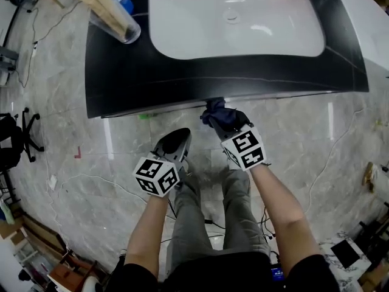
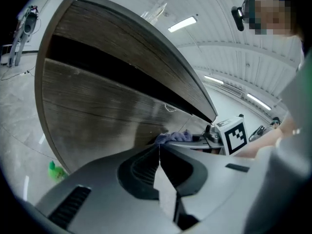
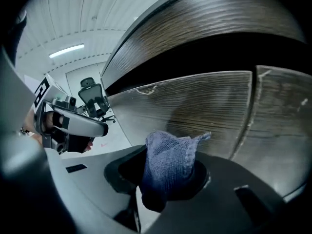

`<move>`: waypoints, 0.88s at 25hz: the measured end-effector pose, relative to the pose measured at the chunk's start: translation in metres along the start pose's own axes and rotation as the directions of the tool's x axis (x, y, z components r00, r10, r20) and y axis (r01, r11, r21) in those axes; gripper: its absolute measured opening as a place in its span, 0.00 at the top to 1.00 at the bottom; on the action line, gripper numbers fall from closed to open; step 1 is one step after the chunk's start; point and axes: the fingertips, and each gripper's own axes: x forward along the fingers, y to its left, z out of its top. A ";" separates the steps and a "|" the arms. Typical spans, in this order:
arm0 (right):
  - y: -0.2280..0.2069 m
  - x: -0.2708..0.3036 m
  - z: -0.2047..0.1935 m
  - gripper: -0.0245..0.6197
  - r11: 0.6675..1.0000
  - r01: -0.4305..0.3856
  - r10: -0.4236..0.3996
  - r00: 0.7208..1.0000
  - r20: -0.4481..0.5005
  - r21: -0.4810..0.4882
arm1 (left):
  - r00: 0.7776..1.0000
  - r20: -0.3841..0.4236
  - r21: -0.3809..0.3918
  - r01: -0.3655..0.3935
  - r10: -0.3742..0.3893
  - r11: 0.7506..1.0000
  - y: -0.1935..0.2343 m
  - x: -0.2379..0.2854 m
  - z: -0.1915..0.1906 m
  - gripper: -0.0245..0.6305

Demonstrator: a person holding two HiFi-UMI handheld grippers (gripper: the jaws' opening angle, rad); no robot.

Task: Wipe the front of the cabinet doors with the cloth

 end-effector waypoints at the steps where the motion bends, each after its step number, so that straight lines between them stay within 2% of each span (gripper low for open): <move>1: -0.007 -0.005 -0.002 0.79 1.000 0.008 -0.008 1.000 -0.001 0.003 | 1.000 -0.003 0.001 0.006 -0.006 1.000 -0.005 0.006 -0.001 0.94; 7: -0.042 -0.029 -0.014 0.79 0.998 0.051 -0.051 0.999 0.000 0.022 | 0.999 -0.016 0.009 0.036 -0.036 0.999 -0.031 0.036 -0.004 0.94; 12: -0.050 -0.042 -0.021 0.79 0.997 0.068 -0.068 0.998 -0.002 0.039 | 0.999 -0.027 0.010 0.047 -0.047 0.999 -0.042 0.043 -0.009 0.94; 16: -0.035 -0.042 -0.021 0.79 0.998 0.046 -0.046 0.999 0.003 0.038 | 0.999 -0.033 0.010 0.040 -0.040 0.999 -0.035 0.035 -0.013 0.94; 22: 0.010 -0.016 -0.021 0.79 1.000 -0.017 0.017 1.000 -0.015 0.020 | 1.000 -0.024 -0.006 0.000 0.000 1.000 -0.003 0.004 -0.017 0.94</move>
